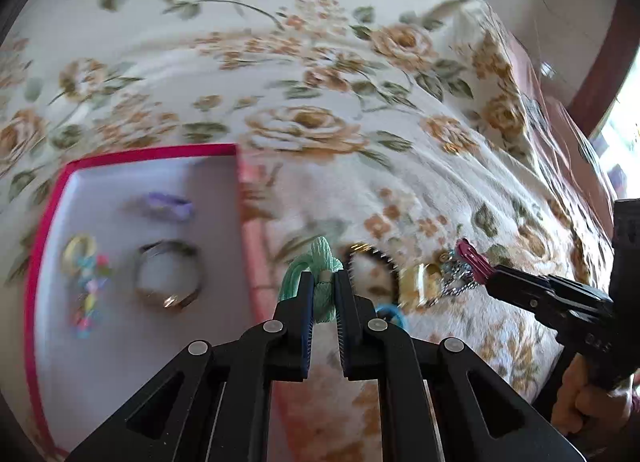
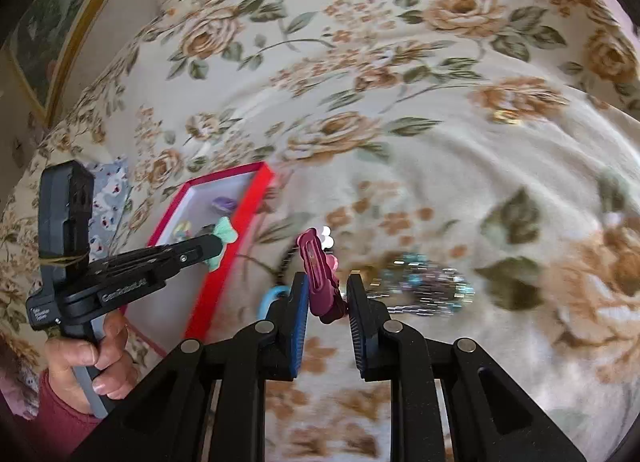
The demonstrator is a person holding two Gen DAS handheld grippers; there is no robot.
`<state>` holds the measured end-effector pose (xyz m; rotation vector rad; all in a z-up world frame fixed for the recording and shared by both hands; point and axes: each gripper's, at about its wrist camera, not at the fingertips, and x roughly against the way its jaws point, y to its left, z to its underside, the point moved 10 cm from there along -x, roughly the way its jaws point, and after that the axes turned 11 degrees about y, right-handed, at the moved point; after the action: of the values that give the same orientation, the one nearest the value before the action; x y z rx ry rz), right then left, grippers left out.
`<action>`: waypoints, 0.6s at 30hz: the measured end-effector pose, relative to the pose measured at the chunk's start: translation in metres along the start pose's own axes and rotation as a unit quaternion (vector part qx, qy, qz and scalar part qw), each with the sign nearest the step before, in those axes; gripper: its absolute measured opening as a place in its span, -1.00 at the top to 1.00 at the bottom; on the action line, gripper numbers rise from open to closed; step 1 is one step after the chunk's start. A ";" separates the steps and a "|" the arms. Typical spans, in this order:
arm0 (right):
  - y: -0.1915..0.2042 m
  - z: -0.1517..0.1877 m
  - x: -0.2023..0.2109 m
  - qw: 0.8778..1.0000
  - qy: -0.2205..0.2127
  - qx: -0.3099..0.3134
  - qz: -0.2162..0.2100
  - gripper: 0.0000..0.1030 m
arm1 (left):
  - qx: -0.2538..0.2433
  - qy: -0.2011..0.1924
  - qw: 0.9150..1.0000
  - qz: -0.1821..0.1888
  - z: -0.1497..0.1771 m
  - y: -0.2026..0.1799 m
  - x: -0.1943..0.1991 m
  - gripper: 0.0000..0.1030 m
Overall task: Organize jewelry
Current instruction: 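Carry both hair clips into the box and open both tools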
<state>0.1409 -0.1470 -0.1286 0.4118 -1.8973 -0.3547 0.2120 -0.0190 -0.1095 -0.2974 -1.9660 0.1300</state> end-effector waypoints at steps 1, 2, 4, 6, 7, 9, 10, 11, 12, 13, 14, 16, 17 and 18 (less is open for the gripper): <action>0.007 -0.001 -0.003 1.000 0.001 0.005 -0.003 0.63 | 0.006 -0.004 1.000 -0.001 0.005 0.006 0.007 0.82; 0.013 -0.001 -0.005 1.000 0.003 0.010 -0.006 0.63 | 0.014 -0.009 1.000 -0.004 0.009 0.013 0.014 0.82; 0.026 -0.001 -0.010 1.000 0.006 0.020 -0.010 0.63 | 0.029 -0.019 0.999 -0.013 0.017 0.028 0.028 0.82; 0.041 -0.002 -0.017 0.999 0.010 0.031 -0.018 0.63 | 0.041 -0.028 0.999 -0.017 0.026 0.036 0.040 0.83; 0.048 -0.002 -0.020 0.999 0.013 0.036 -0.021 0.63 | 0.047 -0.030 0.998 -0.018 0.030 0.041 0.046 0.83; 0.063 -0.001 -0.027 0.998 0.019 0.048 -0.028 0.63 | 0.057 -0.036 0.997 -0.024 0.040 0.052 0.057 0.83; 0.070 -0.001 -0.031 0.998 0.022 0.054 -0.031 0.63 | 0.061 -0.037 0.997 -0.026 0.043 0.055 0.060 0.83; 0.076 -0.001 -0.033 0.998 0.024 0.057 -0.033 0.63 | 0.065 -0.038 0.997 -0.028 0.048 0.060 0.064 0.82; 0.084 -0.001 -0.037 0.997 0.027 0.064 -0.036 0.63 | 0.070 -0.039 0.996 -0.032 0.054 0.065 0.069 0.82; 0.091 -0.001 -0.040 0.996 0.029 0.070 -0.038 0.63 | 0.073 -0.040 0.996 -0.035 0.057 0.070 0.072 0.82; 0.098 0.000 -0.043 0.996 0.031 0.077 -0.040 0.63 | 0.080 -0.041 0.995 -0.038 0.061 0.076 0.076 0.82; 0.112 0.000 -0.050 0.994 0.037 0.089 -0.044 0.63 | 0.088 -0.042 0.994 -0.042 0.064 0.085 0.080 0.82; 0.121 0.000 -0.055 0.994 0.040 0.096 -0.046 0.63 | 0.094 -0.043 0.994 -0.045 0.067 0.091 0.083 0.82; 0.125 0.000 -0.059 0.993 0.042 0.100 -0.048 0.63 | 0.096 -0.043 0.993 -0.046 0.065 0.092 0.082 0.82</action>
<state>0.1463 -0.0088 -0.1230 0.6430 -1.8398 -0.2071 0.1354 0.0944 -0.0844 -0.0762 -2.0310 0.2739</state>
